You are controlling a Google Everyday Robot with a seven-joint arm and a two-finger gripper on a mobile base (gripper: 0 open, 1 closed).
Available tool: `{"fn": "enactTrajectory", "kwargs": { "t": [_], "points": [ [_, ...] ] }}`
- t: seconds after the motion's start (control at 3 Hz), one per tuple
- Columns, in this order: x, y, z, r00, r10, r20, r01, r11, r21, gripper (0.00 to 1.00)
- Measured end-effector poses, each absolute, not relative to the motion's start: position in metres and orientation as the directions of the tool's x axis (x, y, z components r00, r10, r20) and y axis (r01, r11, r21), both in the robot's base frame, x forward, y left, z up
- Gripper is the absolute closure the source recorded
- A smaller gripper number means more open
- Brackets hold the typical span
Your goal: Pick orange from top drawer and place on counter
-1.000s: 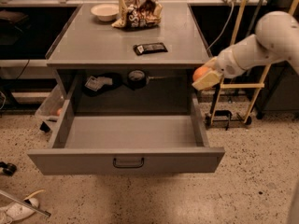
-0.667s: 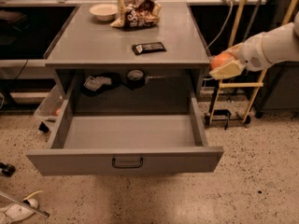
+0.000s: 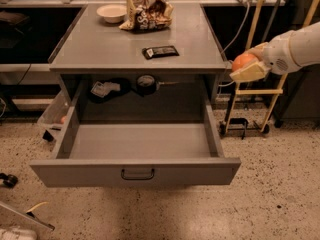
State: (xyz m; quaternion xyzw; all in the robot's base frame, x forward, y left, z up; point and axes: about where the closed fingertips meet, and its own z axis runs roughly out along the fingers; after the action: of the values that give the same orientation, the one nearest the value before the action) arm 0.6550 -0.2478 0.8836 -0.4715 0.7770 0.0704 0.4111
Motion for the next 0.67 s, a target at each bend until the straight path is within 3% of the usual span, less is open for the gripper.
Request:
{"fn": "enactTrajectory", "kwargs": {
  "t": [0.67],
  "points": [
    [0.745, -0.169, 0.953, -0.032, -0.761, -0.648, -0.76, 0.439, -0.478, 1.0]
  ]
}}
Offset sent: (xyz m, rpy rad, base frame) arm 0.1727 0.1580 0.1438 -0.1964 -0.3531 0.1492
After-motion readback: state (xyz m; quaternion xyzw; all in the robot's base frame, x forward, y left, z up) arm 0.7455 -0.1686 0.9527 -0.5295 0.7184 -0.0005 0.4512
